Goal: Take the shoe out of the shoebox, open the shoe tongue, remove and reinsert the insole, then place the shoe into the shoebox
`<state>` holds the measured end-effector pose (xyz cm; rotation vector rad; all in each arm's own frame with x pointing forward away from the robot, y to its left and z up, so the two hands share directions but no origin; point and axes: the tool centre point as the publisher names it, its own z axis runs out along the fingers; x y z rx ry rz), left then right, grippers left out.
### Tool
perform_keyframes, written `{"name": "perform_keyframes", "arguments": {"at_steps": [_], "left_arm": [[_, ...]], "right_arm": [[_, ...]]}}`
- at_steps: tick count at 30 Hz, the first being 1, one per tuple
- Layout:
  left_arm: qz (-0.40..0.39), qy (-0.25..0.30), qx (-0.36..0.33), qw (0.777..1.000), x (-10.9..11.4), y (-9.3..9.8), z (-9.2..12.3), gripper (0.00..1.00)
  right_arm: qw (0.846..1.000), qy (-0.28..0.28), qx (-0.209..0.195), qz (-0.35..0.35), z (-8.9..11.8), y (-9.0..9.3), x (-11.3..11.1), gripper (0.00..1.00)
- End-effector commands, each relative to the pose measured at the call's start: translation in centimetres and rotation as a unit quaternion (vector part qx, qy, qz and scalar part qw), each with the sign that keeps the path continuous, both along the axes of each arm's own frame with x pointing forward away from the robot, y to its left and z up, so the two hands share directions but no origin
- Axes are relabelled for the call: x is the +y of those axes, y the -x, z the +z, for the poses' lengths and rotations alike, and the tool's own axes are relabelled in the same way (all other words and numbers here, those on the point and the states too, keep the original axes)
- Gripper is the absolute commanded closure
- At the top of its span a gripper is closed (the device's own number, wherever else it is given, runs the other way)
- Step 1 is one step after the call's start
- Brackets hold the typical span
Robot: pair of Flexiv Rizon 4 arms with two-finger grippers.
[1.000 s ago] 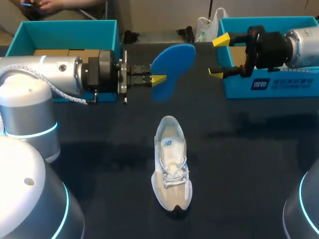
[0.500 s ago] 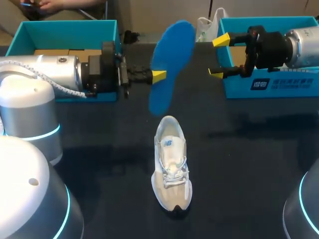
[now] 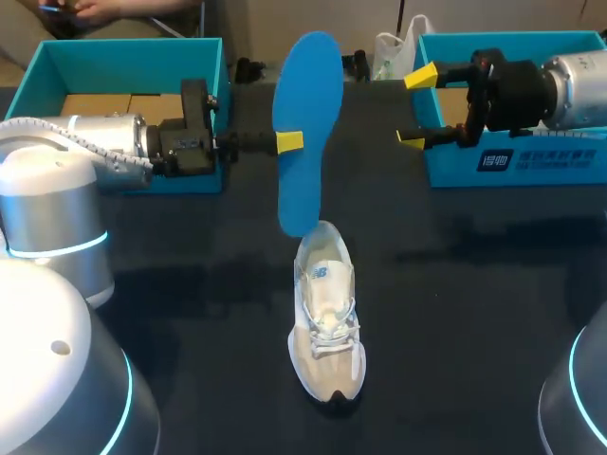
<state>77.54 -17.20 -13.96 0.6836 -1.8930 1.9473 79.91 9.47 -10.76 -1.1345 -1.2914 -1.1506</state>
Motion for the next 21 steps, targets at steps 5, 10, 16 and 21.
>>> {"name": "perform_keyframes", "arguments": {"at_steps": [5,10,16,21], "left_arm": [[0.006,0.048,0.248,0.967,0.3,0.1,-1.7,1.00],[0.019,0.057,0.279,0.958,-0.1,-0.3,-2.7,1.00],[0.032,0.063,0.323,0.944,-0.6,-0.9,-3.6,1.00],[0.042,0.063,0.349,0.934,-1.3,-1.4,-4.1,1.00]], "right_arm": [[1.000,0.000,0.000,-0.001,0.0,0.0,0.1,0.00],[1.000,0.000,0.000,-0.001,0.0,0.0,0.1,0.00],[1.000,0.000,0.000,-0.001,0.0,0.0,0.1,0.00],[1.000,0.000,0.000,-0.001,0.0,0.0,0.1,0.00]]}}
